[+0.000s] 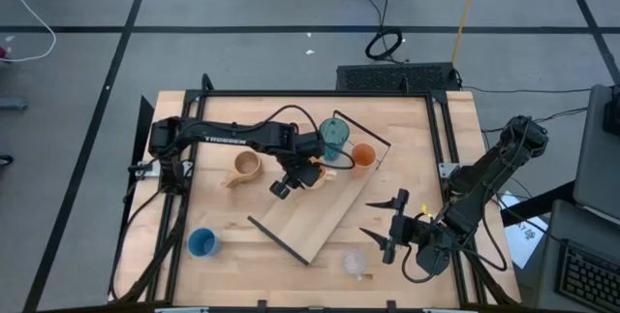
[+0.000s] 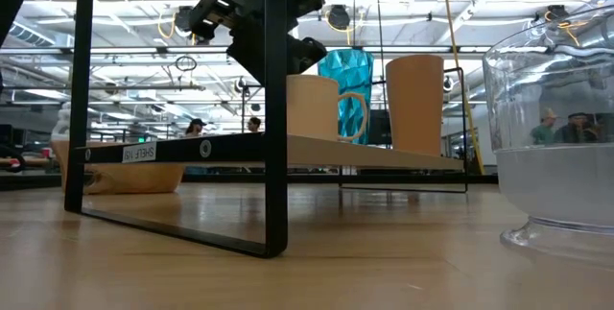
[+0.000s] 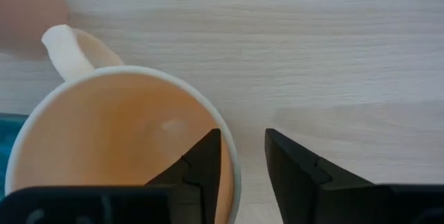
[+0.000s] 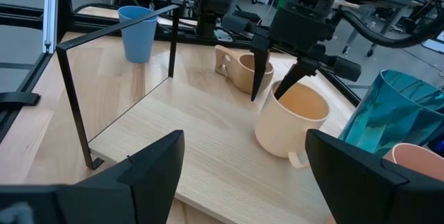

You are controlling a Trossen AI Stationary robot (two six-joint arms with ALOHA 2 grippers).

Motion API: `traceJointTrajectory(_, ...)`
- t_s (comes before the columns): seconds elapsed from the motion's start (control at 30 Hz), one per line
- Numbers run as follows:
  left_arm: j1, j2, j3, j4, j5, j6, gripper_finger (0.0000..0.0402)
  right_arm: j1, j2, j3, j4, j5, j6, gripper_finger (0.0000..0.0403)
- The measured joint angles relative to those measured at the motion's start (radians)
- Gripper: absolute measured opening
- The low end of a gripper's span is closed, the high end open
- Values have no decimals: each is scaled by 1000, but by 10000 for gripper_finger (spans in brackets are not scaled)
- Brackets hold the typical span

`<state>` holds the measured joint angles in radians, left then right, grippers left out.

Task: Stack small to large cups/mugs on shelf
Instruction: Put the blue cup on the shelf

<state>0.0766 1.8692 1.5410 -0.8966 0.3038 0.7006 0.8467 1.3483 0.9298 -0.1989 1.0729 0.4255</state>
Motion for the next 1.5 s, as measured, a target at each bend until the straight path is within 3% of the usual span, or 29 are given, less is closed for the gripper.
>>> traceJointTrajectory(0.5, 0, -110, 0, -13, -18, -22, 113, 0, 0, 0, 0, 0, 0, 293)
traceJointTrajectory(0.97, -2, -396, 0, -41, -46, -113, 113, 0, 0, 0, 2, -1, 1, 293)
traceJointTrajectory(1.17, -25, -505, 0, -69, -118, -186, 113, 0, 0, 0, 8, -1, 3, 293)
traceJointTrajectory(1.5, -108, -596, 0, -199, -157, -291, 113, -1, 0, 0, 84, 0, -19, 293)
